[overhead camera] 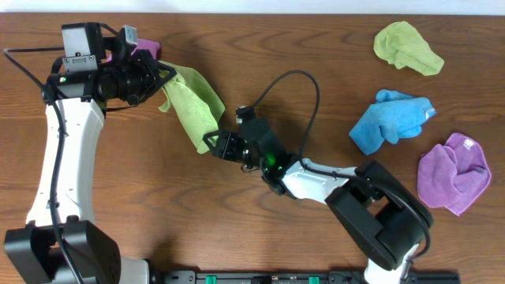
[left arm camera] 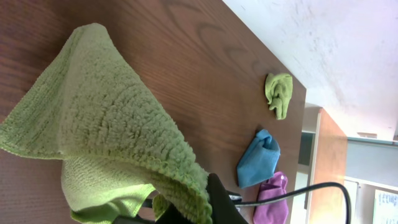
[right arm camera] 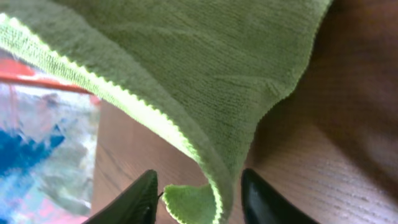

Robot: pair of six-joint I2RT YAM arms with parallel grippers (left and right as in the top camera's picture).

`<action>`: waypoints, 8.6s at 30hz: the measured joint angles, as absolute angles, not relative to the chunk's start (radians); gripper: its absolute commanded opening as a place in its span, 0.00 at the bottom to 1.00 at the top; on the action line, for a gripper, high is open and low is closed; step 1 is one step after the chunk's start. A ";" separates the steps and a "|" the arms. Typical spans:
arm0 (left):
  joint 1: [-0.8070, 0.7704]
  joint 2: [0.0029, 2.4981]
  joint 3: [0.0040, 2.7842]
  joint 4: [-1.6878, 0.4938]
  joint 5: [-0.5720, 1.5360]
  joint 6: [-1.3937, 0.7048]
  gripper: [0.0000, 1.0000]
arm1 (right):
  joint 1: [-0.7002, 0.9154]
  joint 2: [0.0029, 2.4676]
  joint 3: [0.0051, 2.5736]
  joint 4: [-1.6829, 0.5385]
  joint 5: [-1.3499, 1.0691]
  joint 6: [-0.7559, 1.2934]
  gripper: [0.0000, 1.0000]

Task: Fold the cloth

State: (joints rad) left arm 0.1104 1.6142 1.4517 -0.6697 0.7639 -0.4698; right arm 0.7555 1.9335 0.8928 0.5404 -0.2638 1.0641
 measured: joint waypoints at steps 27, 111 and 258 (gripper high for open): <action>0.058 1.614 1.453 -1.155 0.770 -0.184 0.06 | 0.553 1.605 1.168 -0.541 -0.311 0.302 0.03; 0.190 1.528 0.697 -0.891 0.716 -0.055 0.95 | 0.521 1.529 1.172 -1.031 -0.269 0.362 0.51; 0.110 1.892 1.056 -1.143 0.942 0.301 0.06 | 0.422 1.789 1.275 -0.968 -0.343 0.179 0.01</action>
State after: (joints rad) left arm 0.1104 1.8915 1.0561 -1.1435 0.9421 0.3012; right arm 0.4221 1.7889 1.2755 -0.9676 -0.3431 0.1787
